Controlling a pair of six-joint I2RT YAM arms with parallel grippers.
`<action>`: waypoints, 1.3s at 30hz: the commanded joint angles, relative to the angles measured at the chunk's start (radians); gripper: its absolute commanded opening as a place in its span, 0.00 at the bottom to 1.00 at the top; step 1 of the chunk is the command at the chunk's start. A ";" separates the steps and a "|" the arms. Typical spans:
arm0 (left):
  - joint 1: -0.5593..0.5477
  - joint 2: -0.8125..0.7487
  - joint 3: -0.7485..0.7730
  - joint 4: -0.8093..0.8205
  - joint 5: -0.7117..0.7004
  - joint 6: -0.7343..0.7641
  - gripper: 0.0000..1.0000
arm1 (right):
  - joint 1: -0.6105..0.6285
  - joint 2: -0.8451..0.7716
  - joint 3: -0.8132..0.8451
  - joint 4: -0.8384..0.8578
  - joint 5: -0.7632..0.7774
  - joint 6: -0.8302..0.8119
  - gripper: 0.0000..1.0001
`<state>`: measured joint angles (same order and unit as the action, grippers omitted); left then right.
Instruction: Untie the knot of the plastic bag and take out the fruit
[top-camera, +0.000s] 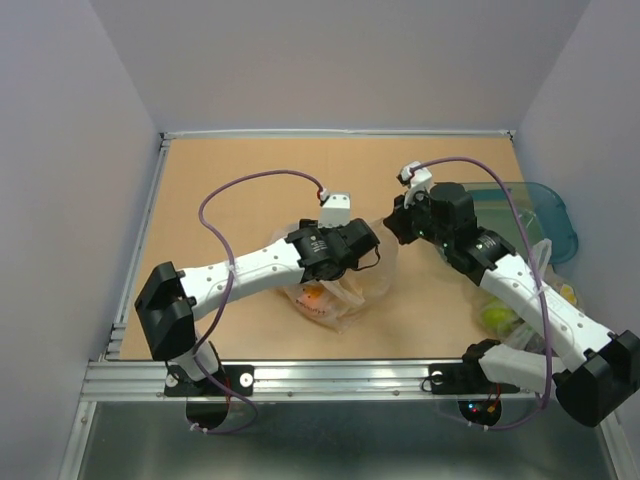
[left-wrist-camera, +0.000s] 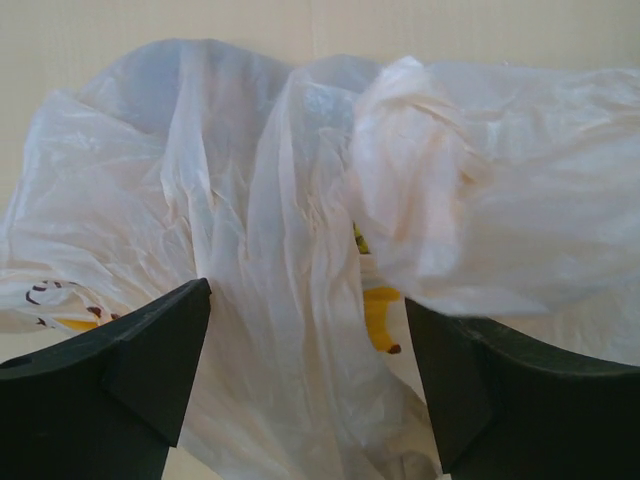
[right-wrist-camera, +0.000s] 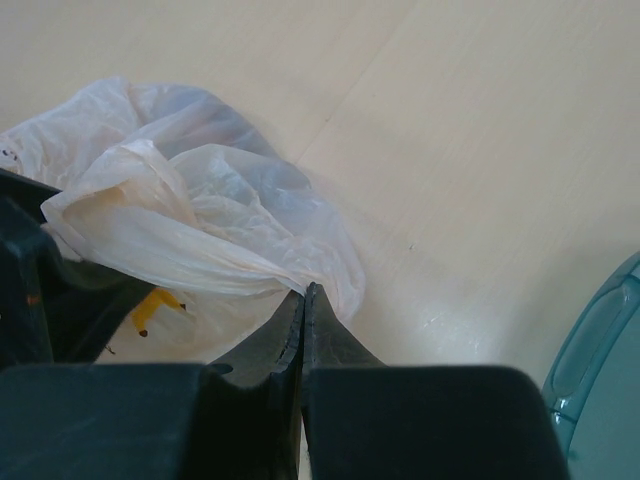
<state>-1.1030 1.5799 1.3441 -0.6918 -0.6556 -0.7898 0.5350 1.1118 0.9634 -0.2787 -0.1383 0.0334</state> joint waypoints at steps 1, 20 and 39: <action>0.061 -0.032 -0.019 -0.028 -0.078 0.023 0.82 | -0.006 -0.040 -0.029 0.033 0.048 -0.004 0.00; 0.684 -0.357 -0.097 0.113 -0.010 0.527 0.08 | -0.059 0.189 0.303 0.036 0.414 -0.021 0.01; 0.692 -0.604 -0.295 0.198 0.583 0.244 0.00 | 0.176 0.125 0.373 -0.017 0.175 0.173 0.96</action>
<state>-0.4107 1.0080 1.1053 -0.5381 -0.1364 -0.4728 0.6121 1.2804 1.3567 -0.3092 0.0036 0.1154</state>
